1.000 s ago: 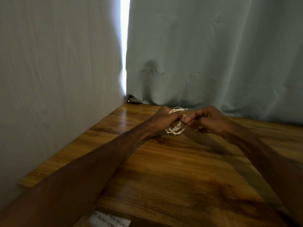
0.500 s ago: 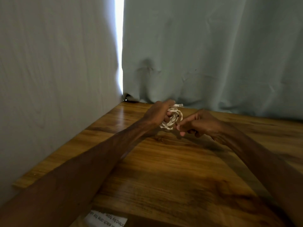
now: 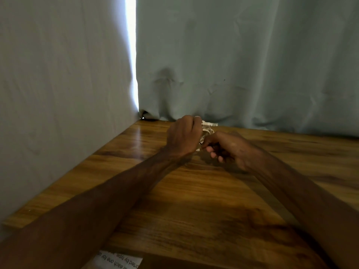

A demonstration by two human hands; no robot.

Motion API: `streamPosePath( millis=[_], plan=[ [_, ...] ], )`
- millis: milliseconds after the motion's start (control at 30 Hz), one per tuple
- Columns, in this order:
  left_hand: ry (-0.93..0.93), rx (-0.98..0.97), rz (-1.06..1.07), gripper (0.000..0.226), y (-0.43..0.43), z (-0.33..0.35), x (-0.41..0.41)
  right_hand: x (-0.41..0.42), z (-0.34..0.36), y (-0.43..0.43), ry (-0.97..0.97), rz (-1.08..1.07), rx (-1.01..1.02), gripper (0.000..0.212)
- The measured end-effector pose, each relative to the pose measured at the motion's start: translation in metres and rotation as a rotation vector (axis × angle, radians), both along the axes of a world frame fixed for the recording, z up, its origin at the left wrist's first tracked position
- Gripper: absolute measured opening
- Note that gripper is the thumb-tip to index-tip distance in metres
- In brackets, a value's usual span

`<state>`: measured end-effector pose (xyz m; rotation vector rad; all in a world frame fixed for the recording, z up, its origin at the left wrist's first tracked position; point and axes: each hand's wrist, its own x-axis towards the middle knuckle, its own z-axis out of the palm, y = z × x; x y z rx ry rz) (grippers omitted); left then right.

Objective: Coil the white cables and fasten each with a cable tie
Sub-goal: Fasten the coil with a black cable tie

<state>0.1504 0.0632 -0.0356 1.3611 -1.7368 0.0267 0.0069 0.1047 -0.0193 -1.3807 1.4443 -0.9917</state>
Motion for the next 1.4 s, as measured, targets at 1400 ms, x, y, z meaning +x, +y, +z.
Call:
streamPosePath(
  millis=[1400],
  plan=[
    [-0.128,-0.304,-0.172,0.020,-0.019,-0.004,0.007,0.015,-0.009,0.001,-0.625,-0.003,-0.014,0.014]
  ],
)
